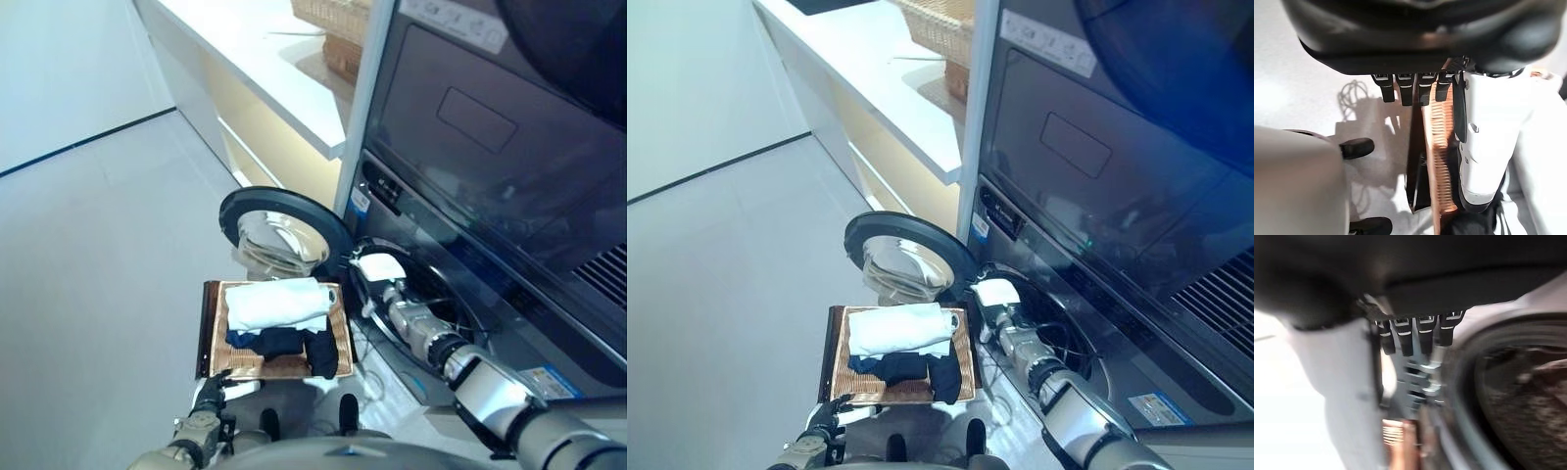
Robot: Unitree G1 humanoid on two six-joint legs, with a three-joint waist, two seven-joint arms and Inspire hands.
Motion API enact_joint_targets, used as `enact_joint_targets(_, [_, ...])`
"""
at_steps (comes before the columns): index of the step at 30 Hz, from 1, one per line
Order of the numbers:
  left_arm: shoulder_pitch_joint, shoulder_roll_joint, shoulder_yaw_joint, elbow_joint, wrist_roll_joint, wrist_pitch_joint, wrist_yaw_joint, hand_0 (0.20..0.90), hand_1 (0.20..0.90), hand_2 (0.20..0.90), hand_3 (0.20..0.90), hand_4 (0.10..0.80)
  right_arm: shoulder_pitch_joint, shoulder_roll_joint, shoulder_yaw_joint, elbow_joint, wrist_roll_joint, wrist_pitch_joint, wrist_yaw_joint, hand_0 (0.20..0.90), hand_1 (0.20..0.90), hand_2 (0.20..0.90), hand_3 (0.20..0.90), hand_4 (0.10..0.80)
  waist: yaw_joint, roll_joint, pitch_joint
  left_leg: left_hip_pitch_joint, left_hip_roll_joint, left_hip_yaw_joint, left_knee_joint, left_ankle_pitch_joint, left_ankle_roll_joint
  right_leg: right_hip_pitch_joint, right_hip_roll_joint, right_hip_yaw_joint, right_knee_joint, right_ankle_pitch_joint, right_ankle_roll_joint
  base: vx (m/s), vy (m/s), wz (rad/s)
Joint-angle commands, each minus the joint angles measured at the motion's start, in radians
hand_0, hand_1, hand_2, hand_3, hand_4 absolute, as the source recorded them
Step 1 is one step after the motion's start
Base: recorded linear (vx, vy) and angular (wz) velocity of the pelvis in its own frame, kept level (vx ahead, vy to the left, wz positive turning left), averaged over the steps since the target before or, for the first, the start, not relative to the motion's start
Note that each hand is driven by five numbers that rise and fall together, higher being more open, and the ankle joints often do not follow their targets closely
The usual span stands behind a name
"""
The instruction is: Pick up the clothes and place them into the washing machine
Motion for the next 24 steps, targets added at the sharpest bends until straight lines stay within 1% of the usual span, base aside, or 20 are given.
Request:
enact_joint_targets(1, [-0.120, 0.006, -0.056, 0.031, -0.020, -0.029, 0.025, 0.900, 0.900, 0.900, 0.900, 0.800, -0.179, 0.013, 0.024, 0.044, -0.034, 0.030, -0.054, 0.900, 0.900, 0.900, 0.900, 0.800, 0.026, -0.025, 0.062, 0.011, 0.009, -0.019, -0.008, -0.015, -0.056, -0.007, -0.073, 0.037, 0.136, -0.076, 0.094, -0.031, 0.009, 0.24])
enact_joint_targets(7, [-0.145, 0.000, -0.082, 0.027, -0.031, -0.030, 0.036, 0.900, 0.900, 0.900, 0.900, 0.800, -0.226, 0.071, 0.059, 0.070, -0.034, 0.037, -0.040, 0.900, 0.900, 0.900, 0.900, 0.800, 0.052, -0.036, 0.086, -0.036, 0.004, -0.057, -0.008, 0.005, -0.054, -0.033, -0.083, 0.007, 0.139, -0.071, 0.094, -0.050, 0.011, 0.21])
enact_joint_targets(10, [-0.156, 0.001, -0.084, 0.023, -0.039, -0.032, 0.040, 0.900, 0.900, 0.900, 0.900, 0.800, -0.233, 0.080, 0.061, 0.065, -0.019, 0.034, -0.045, 0.900, 0.900, 0.900, 0.900, 0.800, 0.055, -0.040, 0.097, -0.053, 0.003, -0.067, -0.008, 0.012, -0.053, -0.047, -0.084, 0.002, 0.143, -0.067, 0.094, -0.063, 0.009, 0.18])
enact_joint_targets(13, [-0.174, 0.004, -0.084, 0.015, -0.068, -0.039, 0.049, 0.900, 0.900, 0.900, 0.900, 0.800, -0.251, 0.100, 0.068, 0.070, 0.003, 0.033, -0.048, 0.900, 0.900, 0.900, 0.900, 0.800, 0.068, -0.040, 0.124, -0.091, 0.001, -0.088, -0.008, 0.030, -0.055, -0.064, -0.090, -0.015, 0.135, -0.056, 0.093, -0.067, 0.011, 0.17])
enact_joint_targets(17, [-0.181, 0.007, -0.087, 0.012, -0.081, -0.043, 0.052, 0.900, 0.900, 0.900, 0.900, 0.800, -0.261, 0.101, 0.066, 0.087, 0.019, 0.035, -0.052, 0.900, 0.900, 0.900, 0.900, 0.800, 0.077, -0.038, 0.134, -0.119, -0.005, -0.109, -0.008, 0.040, -0.057, -0.073, -0.096, -0.034, 0.128, -0.048, 0.093, -0.047, 0.008, 0.22])
enact_joint_targets(18, [-0.187, 0.011, -0.092, 0.010, -0.085, -0.044, 0.057, 0.900, 0.900, 0.900, 0.900, 0.800, -0.273, 0.102, 0.057, 0.096, 0.038, 0.039, -0.063, 0.900, 0.900, 0.900, 0.900, 0.800, 0.083, -0.034, 0.148, -0.137, -0.007, -0.123, -0.008, 0.047, -0.060, -0.082, -0.099, -0.044, 0.129, -0.047, 0.092, -0.033, 0.009, 0.26])
enact_joint_targets(24, [-0.205, 0.022, -0.093, 0.010, -0.095, -0.045, 0.066, 0.900, 0.900, 0.900, 0.900, 0.800, -0.328, 0.089, 0.039, 0.091, 0.093, 0.040, -0.085, 0.900, 0.900, 0.900, 0.900, 0.800, 0.096, -0.027, 0.178, -0.178, -0.009, -0.151, -0.008, 0.064, -0.066, -0.104, -0.099, -0.069, 0.142, -0.053, 0.088, -0.019, 0.010, 0.23])
